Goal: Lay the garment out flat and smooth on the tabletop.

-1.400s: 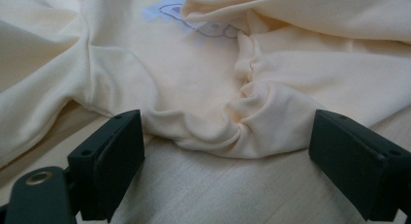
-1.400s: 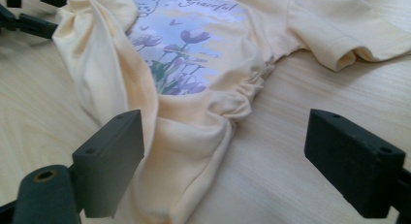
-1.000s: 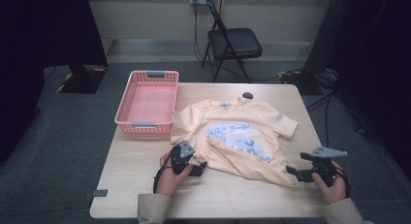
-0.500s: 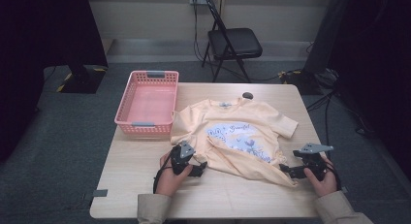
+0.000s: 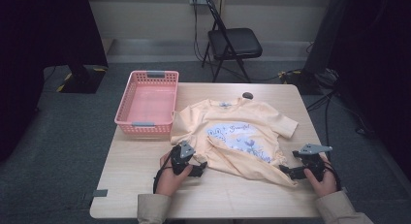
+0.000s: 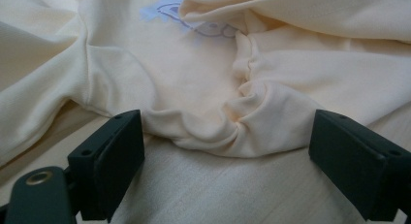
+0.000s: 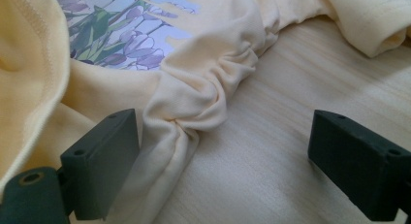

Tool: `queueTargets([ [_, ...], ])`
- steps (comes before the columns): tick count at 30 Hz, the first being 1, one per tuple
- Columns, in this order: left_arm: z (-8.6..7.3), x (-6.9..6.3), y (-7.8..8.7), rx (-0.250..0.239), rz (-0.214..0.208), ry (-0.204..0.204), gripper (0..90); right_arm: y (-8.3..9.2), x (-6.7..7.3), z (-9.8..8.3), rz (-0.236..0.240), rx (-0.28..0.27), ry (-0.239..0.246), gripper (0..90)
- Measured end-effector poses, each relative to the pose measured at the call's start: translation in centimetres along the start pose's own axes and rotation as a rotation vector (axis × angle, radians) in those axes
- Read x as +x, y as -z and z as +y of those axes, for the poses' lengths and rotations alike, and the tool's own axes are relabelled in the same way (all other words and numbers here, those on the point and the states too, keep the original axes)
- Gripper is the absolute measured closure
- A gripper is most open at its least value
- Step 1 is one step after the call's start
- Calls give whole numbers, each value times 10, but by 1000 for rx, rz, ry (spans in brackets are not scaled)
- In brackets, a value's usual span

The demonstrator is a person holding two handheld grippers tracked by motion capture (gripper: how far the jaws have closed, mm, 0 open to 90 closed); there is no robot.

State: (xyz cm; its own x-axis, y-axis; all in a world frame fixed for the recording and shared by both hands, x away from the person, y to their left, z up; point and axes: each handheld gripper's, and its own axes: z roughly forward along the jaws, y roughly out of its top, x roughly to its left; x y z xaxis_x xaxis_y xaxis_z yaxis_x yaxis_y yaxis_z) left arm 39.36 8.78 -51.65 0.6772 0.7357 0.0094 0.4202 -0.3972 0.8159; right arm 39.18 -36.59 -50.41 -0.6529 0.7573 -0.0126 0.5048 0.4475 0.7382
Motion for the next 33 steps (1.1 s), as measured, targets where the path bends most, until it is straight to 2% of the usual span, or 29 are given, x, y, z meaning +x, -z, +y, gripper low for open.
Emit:
queueTargets([
  [7,0,0,0,1,-1,-1,120,0,-1,0,7,5,-11,90],
  [14,0,2,2,-4,-21,-11,144,-1,-1,0,0,7,-12,85],
  [15,0,3,2,0,-24,-6,160,-1,-1,0,-1,7,-14,85],
  [18,1,5,6,-6,-22,50,162,-1,-1,0,-2,7,-15,85],
  [19,2,5,7,-10,-14,50,162,-1,-1,0,-2,7,-15,85],
  [22,9,4,12,-42,-22,52,162,-1,-1,0,-3,7,-15,85],
  [24,15,3,12,-46,-27,49,169,-1,-1,0,-3,7,-16,85],
  [28,28,4,6,10,-10,-7,290,-1,-1,0,-4,7,-17,85],
  [31,39,10,-2,39,10,0,298,-1,-1,0,-5,7,-17,85],
  [33,46,13,-6,36,23,2,303,-1,-1,0,-5,7,-17,85],
])
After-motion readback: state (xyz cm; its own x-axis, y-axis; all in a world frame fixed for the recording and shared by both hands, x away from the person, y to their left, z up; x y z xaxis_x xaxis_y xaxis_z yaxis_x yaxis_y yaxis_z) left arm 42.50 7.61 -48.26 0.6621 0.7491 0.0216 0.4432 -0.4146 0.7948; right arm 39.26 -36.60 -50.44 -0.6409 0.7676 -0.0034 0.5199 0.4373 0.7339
